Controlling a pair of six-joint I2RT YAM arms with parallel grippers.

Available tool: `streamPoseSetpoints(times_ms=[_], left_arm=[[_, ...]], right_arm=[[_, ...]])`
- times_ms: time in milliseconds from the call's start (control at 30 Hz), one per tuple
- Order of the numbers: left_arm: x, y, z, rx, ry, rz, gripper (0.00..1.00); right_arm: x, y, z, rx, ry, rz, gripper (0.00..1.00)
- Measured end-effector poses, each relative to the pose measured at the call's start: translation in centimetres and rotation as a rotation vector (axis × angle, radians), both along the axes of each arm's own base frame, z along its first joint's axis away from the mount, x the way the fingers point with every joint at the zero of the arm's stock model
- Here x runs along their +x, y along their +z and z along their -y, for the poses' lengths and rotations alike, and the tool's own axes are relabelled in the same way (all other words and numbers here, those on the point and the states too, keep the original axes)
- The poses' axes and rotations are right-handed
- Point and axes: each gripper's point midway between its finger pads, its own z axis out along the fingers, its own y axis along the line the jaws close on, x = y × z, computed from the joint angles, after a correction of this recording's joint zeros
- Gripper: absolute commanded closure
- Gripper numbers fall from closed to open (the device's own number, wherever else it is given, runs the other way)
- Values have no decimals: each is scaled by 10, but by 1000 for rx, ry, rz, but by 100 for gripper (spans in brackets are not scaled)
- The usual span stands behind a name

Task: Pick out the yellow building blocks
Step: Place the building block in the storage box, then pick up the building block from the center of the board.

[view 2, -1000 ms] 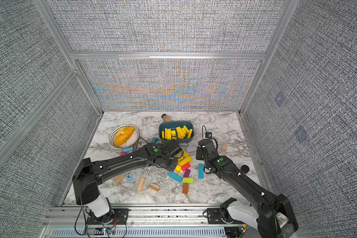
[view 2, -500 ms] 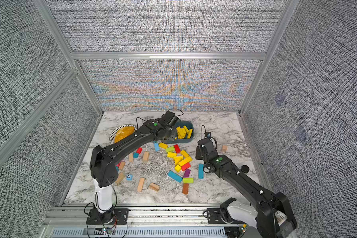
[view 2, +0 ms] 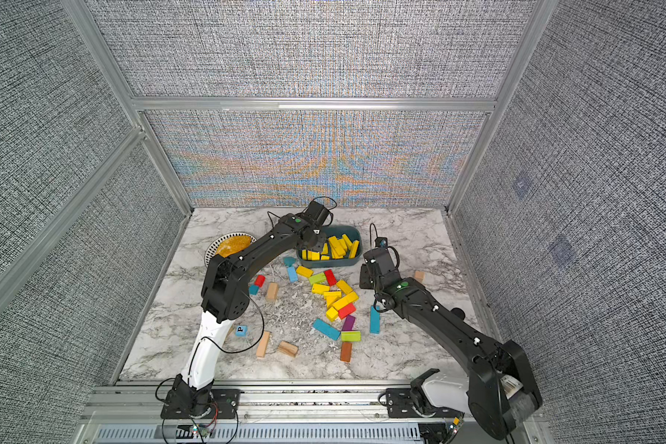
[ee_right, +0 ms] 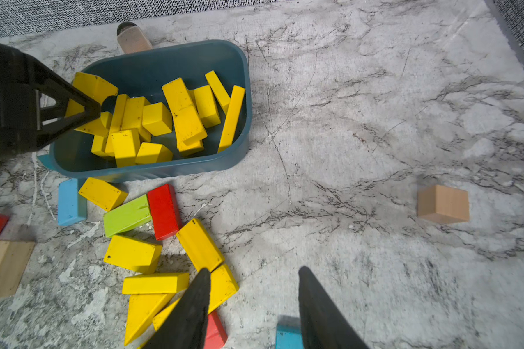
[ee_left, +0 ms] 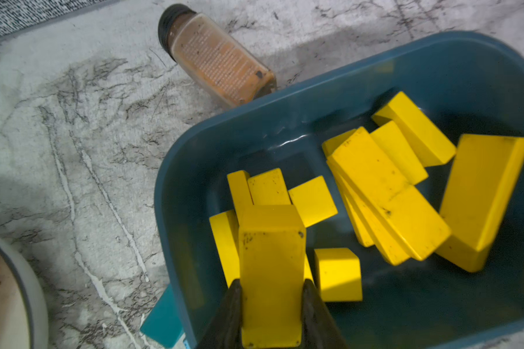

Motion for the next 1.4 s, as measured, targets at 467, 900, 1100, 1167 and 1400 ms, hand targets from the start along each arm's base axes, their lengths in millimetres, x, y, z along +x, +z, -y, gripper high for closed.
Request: streamPoseSetpoints(times_ms=[467,900,1100,1167,1400], left_arm=[[2,-22,0,0,16,-40,37],[-52,98,-38,-178,28,151,31],[-95,83,-81,-214,125,179,32],[-109,72,-95,-209,160,165,32],[-152,47,-133,-290,303,147,33]], right_arm=[[0,0,-1,-2,8,-8,51],[15,0,-14,-14,55,-19,51],[25,-22,-51,28,212,-96,51],[27,-30,-63,31,259,-122,50],[18,-52,-119,-45,508,-183,51]])
